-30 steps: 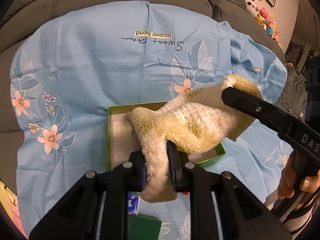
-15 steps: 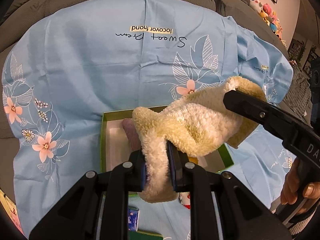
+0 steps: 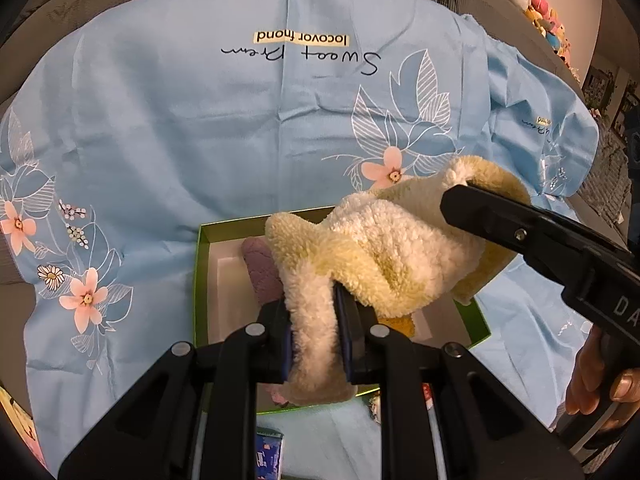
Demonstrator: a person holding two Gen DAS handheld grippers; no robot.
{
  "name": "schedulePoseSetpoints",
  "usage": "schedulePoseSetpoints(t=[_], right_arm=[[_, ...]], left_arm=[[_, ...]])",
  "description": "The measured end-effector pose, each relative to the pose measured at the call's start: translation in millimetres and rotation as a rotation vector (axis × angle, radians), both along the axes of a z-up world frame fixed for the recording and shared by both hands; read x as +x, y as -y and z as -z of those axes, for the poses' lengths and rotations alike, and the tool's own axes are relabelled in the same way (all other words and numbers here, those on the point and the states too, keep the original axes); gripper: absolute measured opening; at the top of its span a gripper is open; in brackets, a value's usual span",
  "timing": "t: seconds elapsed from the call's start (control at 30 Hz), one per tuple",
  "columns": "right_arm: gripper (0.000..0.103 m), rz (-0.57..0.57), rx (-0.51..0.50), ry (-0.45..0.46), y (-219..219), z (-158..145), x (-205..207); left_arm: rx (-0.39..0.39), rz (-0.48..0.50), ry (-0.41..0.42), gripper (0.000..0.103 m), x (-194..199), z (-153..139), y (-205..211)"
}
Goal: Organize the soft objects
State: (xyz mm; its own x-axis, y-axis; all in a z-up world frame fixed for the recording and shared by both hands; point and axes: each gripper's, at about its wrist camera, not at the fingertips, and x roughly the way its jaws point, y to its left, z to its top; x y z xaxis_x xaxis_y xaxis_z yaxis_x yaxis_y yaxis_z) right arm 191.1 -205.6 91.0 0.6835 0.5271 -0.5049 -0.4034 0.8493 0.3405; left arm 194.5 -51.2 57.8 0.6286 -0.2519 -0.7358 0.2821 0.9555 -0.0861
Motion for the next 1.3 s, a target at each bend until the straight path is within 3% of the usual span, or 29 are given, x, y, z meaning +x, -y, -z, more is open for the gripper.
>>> schedulePoseSetpoints(t=[0.67, 1.3], right_arm=[[0.011, 0.031, 0.002, -0.129, 13, 52, 29], [0.011, 0.026, -0.028, -0.19, 0, 70, 44]], left_arm=[[0.066, 0.007, -0.022, 0.018, 17, 24, 11], [0.09, -0.008, -0.031, 0.021, 21, 32, 7]])
